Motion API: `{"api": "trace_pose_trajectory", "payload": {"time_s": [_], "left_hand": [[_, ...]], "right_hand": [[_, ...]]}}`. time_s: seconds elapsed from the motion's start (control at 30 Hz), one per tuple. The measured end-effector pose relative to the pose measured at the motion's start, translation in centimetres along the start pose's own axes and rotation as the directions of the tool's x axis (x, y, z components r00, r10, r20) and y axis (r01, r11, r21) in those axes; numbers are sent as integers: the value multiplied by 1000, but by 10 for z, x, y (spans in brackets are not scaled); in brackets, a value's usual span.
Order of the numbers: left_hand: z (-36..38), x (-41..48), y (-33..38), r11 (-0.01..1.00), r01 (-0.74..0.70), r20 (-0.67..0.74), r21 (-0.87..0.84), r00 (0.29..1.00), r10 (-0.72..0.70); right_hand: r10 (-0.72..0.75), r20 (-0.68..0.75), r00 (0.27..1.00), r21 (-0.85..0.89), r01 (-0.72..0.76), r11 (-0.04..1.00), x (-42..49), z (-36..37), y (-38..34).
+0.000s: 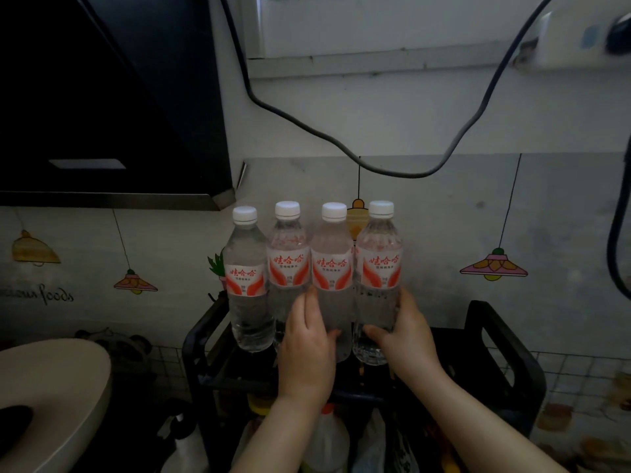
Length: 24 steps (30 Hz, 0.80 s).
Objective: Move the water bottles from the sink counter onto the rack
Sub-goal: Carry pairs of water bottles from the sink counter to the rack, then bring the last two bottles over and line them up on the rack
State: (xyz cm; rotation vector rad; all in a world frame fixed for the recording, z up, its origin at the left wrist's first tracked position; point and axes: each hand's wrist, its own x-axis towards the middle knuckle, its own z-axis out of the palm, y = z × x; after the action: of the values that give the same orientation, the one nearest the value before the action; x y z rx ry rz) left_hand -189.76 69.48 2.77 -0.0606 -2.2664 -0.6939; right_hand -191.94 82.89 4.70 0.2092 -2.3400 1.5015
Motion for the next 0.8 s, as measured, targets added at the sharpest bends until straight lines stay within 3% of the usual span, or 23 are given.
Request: {"api": "trace_pose_trajectory", "payload": {"time_s": [0.37,0.67,0.8], "left_hand": [[-17,-4,14,996,72,92,49,993,-76],[-45,-17,43,951,57,268,304,953,-143],[-57,-30,55,933,-30,376,360,919,-116]], "right_hand": [[19,56,998,-21,-18,1000,-12,-8,-9],[66,103,993,-365,-24,931,-39,-35,-29],[36,189,981,-510,67,858,-60,-50,-34]]}}
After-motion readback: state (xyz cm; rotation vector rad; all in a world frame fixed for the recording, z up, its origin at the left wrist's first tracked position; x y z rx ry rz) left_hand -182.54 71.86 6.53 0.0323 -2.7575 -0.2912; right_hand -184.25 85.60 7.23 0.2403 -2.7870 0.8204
